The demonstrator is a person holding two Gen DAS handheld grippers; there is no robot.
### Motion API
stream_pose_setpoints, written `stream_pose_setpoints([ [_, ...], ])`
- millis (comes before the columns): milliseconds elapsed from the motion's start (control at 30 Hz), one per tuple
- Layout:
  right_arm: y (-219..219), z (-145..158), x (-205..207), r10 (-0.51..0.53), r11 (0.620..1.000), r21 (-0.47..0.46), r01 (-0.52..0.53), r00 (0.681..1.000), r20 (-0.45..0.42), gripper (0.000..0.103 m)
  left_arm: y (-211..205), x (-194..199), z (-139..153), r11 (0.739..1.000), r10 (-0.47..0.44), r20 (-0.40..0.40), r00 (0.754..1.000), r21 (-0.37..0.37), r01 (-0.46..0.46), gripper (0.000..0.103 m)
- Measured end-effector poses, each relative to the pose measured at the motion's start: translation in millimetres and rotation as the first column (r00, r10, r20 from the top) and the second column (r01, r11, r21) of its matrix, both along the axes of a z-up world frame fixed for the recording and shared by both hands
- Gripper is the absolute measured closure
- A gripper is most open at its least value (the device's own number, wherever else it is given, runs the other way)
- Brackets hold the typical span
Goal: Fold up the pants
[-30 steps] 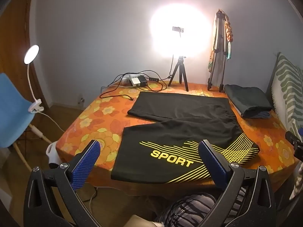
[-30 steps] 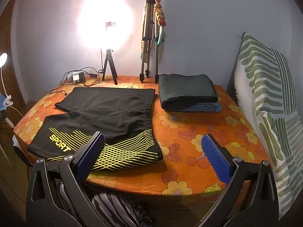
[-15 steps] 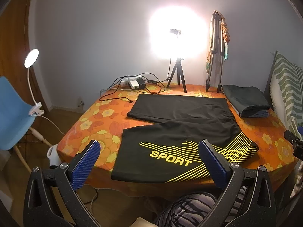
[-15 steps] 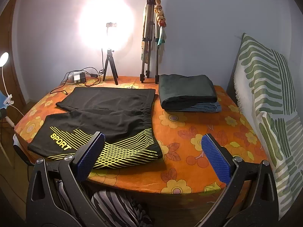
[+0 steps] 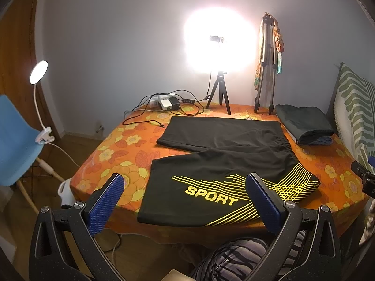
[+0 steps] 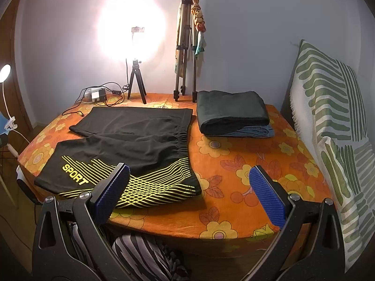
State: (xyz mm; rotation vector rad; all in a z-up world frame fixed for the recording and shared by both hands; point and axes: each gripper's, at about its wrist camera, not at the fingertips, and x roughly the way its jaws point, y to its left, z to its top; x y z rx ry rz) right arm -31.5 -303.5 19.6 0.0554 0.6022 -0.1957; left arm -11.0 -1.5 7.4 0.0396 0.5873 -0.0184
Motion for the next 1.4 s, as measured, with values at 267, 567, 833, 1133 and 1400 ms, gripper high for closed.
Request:
stream_pose_setpoints([
  [267,4,-3,-2,0.005,1.000,-0.005,-0.005,1.000,-0.001,0.000,-1,0,0,1.000,0.000,0.000,1.000,-0.001,0.000,0.000],
  [567,8,-1,3,0.020,1.000,-0.006,-0.020,1.000,-0.006,0.000,1,1,0,1.000,0.003,0.004,1.000,-0.002,-0.003,0.000],
  [833,10,1,2,0.026,1.000,-0.010,-0.026,1.000,-0.002,0.000,3,1,0,1.000,0.001,0.006,1.000,0.000,-0.001,0.000],
  [1133,11,3,3,0.026,1.000,-0.013,-0.026,1.000,-0.001,0.000,6,-4,1,1.000,-0.008,0.014,1.000,-0.001,0.008,0.000],
  [1400,12,4,1,0.026,1.000,-0.012,-0.026,1.000,0.000,0.000,5,-6,1,1.000,-0.008,0.015,1.000,0.000,0.008,0.000],
])
